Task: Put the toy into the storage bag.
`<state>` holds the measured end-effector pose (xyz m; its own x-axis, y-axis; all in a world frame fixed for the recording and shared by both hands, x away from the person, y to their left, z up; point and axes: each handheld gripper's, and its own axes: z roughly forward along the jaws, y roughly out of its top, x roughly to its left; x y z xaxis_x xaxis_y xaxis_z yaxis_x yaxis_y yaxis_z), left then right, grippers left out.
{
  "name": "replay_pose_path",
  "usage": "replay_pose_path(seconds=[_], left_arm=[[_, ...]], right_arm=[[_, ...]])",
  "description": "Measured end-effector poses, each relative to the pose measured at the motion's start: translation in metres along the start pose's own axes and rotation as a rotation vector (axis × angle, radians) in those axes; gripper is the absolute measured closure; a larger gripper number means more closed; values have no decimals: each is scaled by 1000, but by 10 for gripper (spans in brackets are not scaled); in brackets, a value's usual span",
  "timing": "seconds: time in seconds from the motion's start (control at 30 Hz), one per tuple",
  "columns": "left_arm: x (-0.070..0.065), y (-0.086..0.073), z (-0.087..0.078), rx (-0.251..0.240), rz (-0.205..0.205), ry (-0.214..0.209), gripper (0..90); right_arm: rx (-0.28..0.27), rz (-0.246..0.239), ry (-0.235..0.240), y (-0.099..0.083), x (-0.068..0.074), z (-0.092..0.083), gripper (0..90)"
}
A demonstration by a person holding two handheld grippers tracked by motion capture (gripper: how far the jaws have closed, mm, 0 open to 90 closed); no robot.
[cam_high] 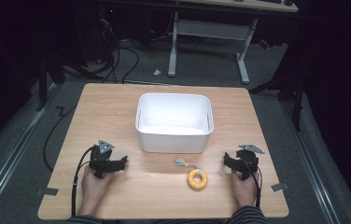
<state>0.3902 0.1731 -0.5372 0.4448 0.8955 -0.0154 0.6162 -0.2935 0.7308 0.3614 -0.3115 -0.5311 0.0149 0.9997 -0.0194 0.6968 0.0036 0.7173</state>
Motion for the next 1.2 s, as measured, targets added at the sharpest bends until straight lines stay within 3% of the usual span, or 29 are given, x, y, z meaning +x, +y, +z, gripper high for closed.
replay_pose_path(seconds=[0.97,1.13,1.2], left_arm=[[1,1,1,4,-5,14,159],[1,1,1,5,-5,14,158],[1,1,1,5,-5,14,158]], right_arm=[[0,-12,17,-1,0,-1,224],[21,-71,75,-2,-5,-4,226],[25,-71,78,-1,-5,-5,225]])
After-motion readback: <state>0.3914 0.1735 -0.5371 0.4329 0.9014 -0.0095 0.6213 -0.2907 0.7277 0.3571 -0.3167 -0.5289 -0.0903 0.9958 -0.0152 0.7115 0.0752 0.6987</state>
